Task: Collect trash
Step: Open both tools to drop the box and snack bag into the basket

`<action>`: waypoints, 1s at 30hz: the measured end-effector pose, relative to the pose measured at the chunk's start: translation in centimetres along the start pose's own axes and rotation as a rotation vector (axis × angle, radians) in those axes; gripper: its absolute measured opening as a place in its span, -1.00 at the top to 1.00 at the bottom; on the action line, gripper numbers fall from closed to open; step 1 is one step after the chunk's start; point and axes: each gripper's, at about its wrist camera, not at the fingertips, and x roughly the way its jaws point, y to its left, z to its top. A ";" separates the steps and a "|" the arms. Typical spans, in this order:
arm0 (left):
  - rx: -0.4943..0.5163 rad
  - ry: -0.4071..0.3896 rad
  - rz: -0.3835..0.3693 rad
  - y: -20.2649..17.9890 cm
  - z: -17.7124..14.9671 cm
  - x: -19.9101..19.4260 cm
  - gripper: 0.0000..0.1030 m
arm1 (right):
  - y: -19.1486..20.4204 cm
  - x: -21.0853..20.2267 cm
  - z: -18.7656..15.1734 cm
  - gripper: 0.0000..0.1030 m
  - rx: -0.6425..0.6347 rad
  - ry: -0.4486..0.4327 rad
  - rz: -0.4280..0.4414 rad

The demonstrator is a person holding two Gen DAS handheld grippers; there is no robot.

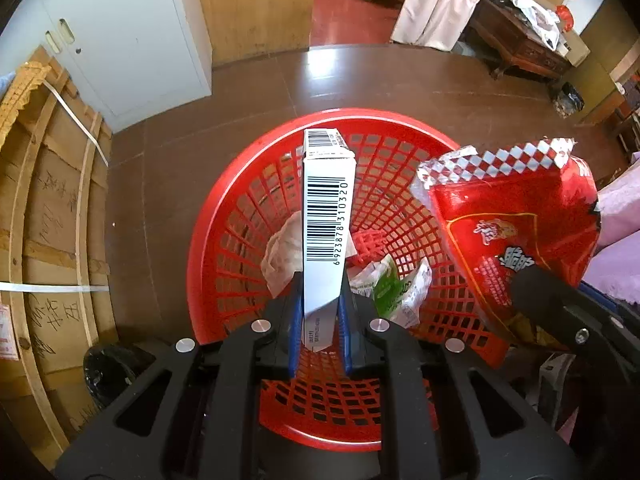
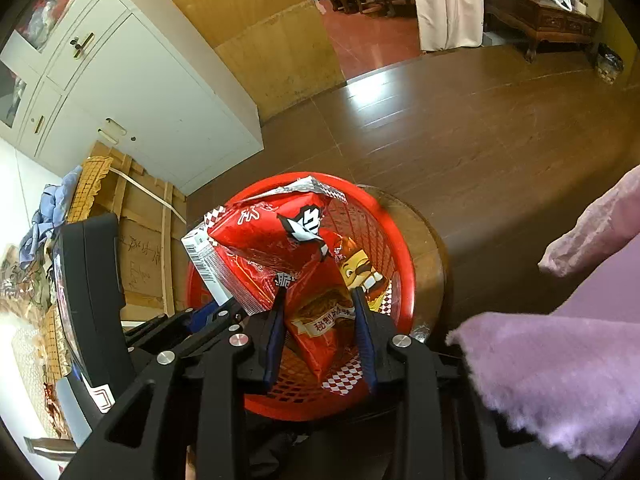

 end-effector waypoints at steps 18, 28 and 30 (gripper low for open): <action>-0.033 -0.008 -0.005 0.7 -0.1 0.0 -0.01 | -0.3 0.6 -0.4 0.22 0.009 -0.008 0.041; -0.036 -0.011 -0.021 0.6 -0.1 -0.6 -0.20 | 0.1 -0.5 -0.4 0.21 -0.007 -0.039 0.035; -0.035 -0.016 -0.022 0.5 -0.2 -0.9 -0.22 | 0.1 -0.7 -0.3 0.20 -0.007 -0.044 0.035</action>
